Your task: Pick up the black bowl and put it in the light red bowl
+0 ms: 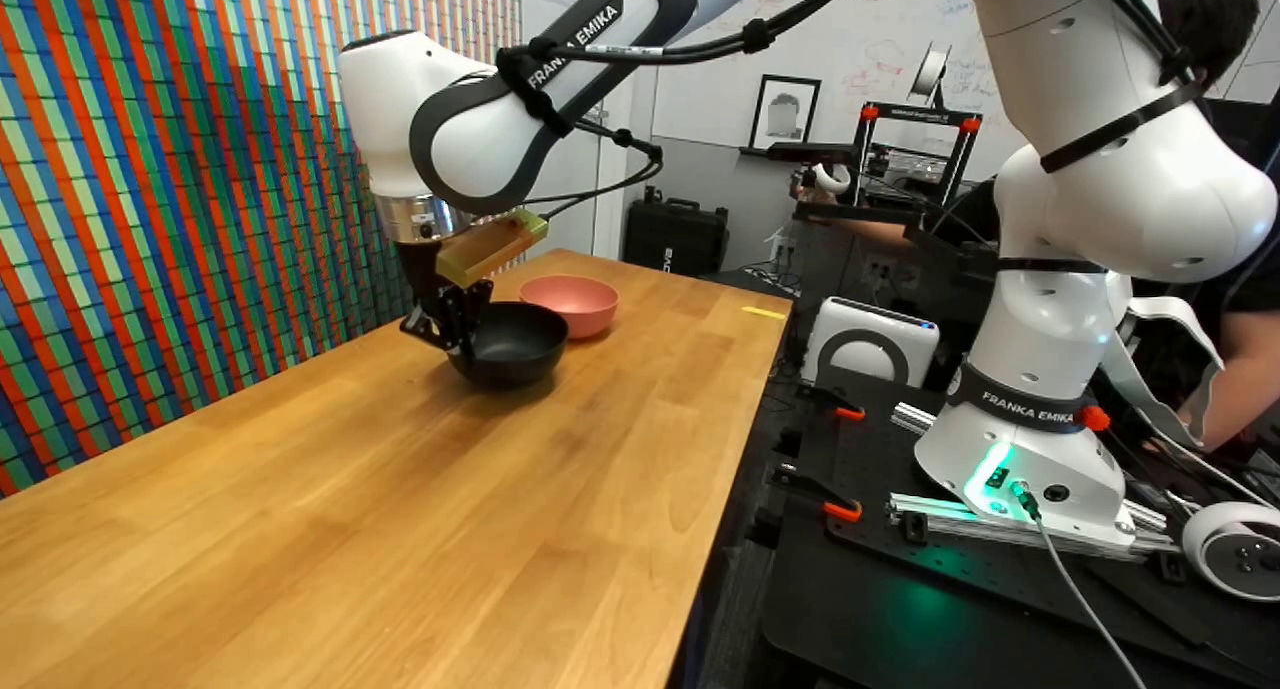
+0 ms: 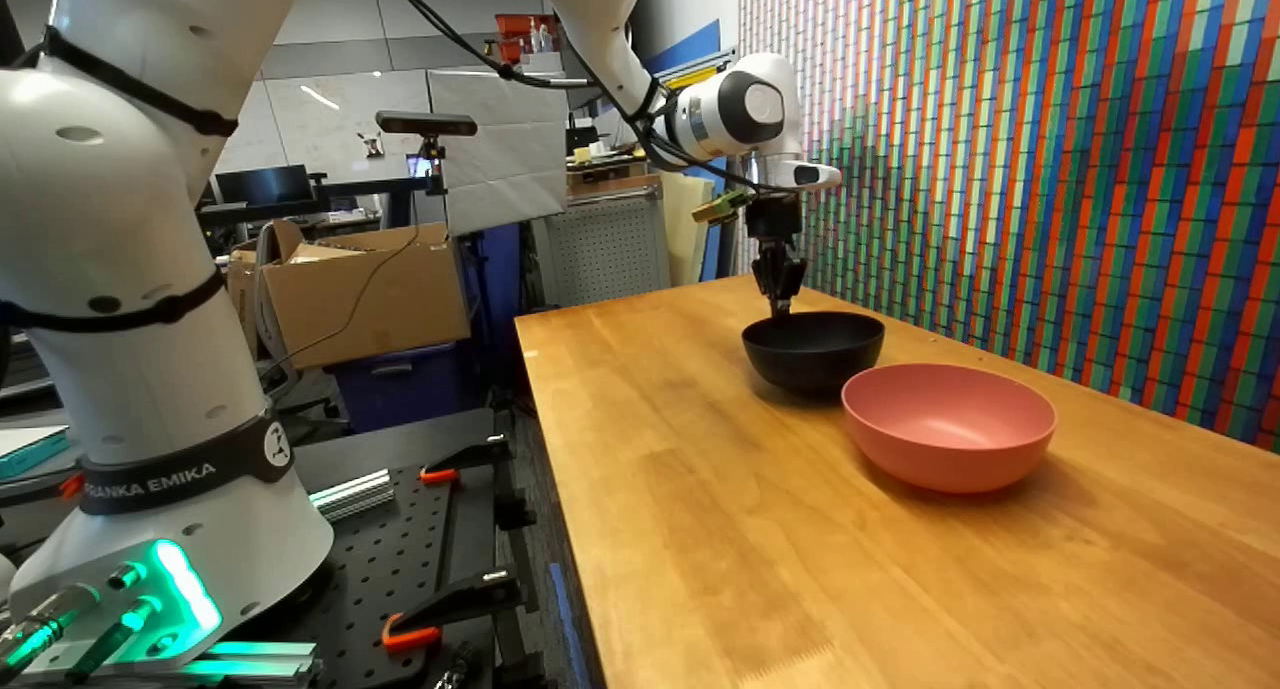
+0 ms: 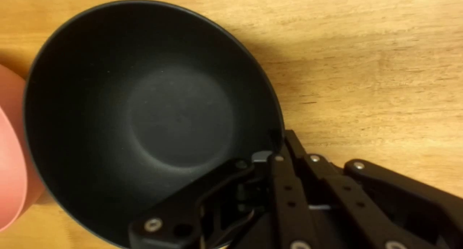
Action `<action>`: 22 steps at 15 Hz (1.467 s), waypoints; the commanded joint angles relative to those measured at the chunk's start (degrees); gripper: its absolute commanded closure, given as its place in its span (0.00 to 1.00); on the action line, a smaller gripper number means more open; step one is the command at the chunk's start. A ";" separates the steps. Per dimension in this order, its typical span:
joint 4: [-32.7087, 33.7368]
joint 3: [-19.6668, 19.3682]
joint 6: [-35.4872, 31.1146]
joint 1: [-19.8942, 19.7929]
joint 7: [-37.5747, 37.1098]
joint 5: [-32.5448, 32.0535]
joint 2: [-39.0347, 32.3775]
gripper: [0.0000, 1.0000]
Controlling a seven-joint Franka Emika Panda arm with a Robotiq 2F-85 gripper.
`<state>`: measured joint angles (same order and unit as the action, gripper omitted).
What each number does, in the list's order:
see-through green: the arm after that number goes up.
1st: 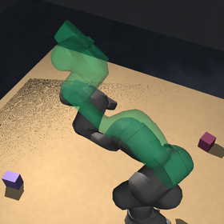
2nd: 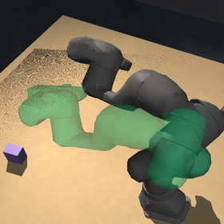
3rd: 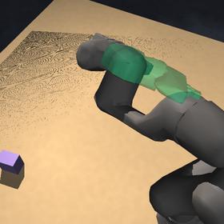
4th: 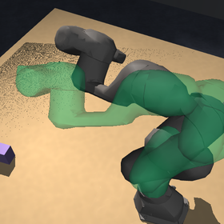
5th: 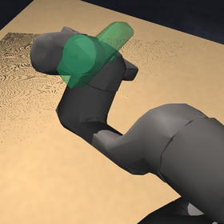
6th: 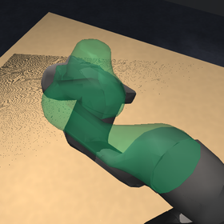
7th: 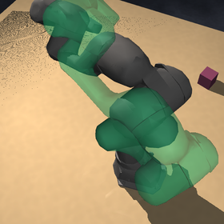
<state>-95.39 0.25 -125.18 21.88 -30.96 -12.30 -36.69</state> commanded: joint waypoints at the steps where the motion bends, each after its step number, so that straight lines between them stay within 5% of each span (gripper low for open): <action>1: 0.76 -1.57 0.94 1.26 -3.65 -1.77 0.62 0.99; 11: 2.93 -4.20 13.93 -9.16 0.83 -0.85 13.30 0.99; 22: 3.47 -3.55 14.37 -13.39 1.72 3.65 7.58 0.99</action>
<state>-94.17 -4.05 -111.44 9.23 -30.23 -10.05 -27.50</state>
